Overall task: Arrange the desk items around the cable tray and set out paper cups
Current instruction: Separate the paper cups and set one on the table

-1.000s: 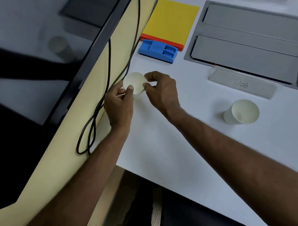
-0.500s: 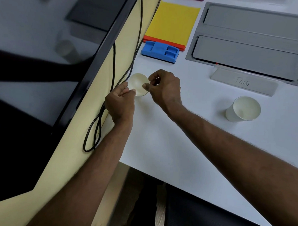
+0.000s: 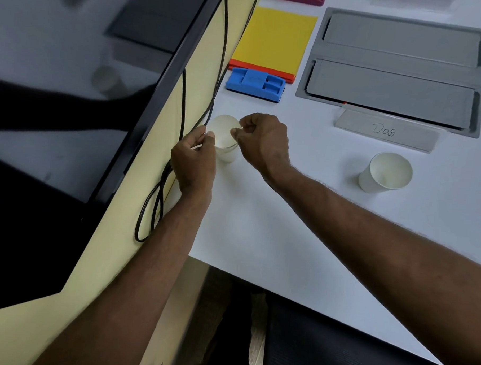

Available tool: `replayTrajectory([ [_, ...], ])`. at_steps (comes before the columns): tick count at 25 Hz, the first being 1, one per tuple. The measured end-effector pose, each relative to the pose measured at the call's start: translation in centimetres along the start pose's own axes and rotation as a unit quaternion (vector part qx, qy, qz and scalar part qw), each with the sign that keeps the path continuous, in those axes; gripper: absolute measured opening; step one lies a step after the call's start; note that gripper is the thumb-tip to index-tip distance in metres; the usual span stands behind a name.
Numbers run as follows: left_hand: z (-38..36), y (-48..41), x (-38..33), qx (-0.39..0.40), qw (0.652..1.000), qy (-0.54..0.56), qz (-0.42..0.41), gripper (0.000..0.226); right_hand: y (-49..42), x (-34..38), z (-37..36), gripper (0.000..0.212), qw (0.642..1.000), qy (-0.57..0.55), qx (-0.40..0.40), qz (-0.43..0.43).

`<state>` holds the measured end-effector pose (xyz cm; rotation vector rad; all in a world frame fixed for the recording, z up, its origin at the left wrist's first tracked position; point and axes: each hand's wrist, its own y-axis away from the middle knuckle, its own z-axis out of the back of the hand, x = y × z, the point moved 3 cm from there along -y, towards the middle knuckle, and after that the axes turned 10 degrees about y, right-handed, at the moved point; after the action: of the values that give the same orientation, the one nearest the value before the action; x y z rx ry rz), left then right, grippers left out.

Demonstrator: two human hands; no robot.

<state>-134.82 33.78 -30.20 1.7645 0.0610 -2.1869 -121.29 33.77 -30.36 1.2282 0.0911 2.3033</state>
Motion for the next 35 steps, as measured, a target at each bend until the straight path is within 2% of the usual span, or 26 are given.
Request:
replayTrajectory([
  [7,0.5,1.5,-2.0,0.020,0.999,0.000,-0.030,0.040,1.5,0.7,2.1,0.045,0.998,-0.014,-0.036,0.040],
  [16,0.2,7.2,-6.3,0.080,0.991,0.007,-0.109,0.051,6.0,0.5,8.6,0.056,0.992,-0.013,-0.023,0.124],
  [24,-1.1,15.7,-12.3,0.211,0.970,-0.014,-0.118,0.055,14.1,-0.9,19.4,0.064,0.989,-0.062,-0.028,0.130],
  [28,-2.4,21.3,-16.0,0.329,0.934,-0.037,-0.130,0.055,19.9,-2.8,26.3,0.065,0.988,-0.091,-0.062,0.109],
  [35,-4.4,33.1,-22.7,0.512,0.837,-0.040,-0.189,0.047,32.0,-6.8,37.3,0.066,0.977,-0.115,-0.174,0.048],
])
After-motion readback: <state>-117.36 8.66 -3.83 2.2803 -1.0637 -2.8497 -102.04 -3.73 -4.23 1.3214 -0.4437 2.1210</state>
